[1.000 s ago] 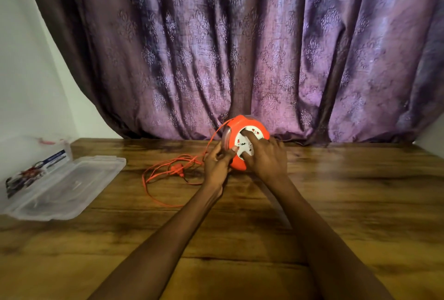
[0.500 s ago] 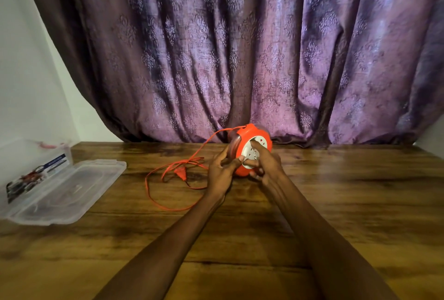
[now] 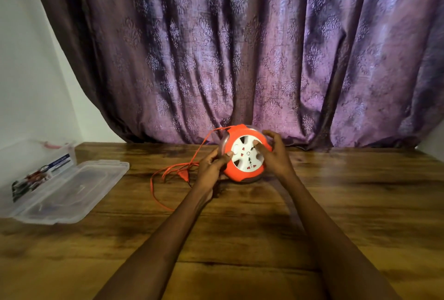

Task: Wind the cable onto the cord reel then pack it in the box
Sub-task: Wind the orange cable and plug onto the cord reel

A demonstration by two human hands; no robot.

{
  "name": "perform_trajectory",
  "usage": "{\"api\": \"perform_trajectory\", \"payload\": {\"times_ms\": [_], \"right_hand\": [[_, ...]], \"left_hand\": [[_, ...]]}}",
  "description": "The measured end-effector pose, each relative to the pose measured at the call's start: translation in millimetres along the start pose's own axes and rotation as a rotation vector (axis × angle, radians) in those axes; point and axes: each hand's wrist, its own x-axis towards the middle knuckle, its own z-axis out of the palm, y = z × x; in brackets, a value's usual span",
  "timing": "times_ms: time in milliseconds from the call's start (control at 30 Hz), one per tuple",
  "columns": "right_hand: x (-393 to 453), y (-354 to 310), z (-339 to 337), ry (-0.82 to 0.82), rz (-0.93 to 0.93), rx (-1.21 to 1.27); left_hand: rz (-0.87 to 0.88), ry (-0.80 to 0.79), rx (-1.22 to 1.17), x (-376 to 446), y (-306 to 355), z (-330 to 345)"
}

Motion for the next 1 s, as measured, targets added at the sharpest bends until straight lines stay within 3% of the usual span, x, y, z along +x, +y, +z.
{"api": "perform_trajectory", "payload": {"times_ms": [67, 167, 300, 433, 633, 700, 1000], "right_hand": [[2, 3, -4, -0.035, 0.122, 0.252], [4, 10, -14, -0.125, 0.152, 0.385], [9, 12, -27, -0.279, 0.118, 0.392], [10, 11, -30, -0.432, 0.115, 0.356], [8, 5, -25, -0.504, 0.097, 0.327], [8, 3, -27, -0.507, 0.094, 0.333], [8, 0, -32, -0.600, 0.156, 0.382]], "left_hand": [[-0.015, -0.013, 0.059, 1, -1, -1], [-0.012, -0.047, 0.123, 1, 0, -1], [-0.029, 0.083, 0.085, 8, 8, -2], [0.074, 0.093, -0.064, 12, 11, -9], [0.143, -0.223, -0.032, 15, 26, -30], [0.156, -0.250, -0.042, 13, 29, -31], [0.121, 0.144, 0.057, 13, 35, -31]]}}
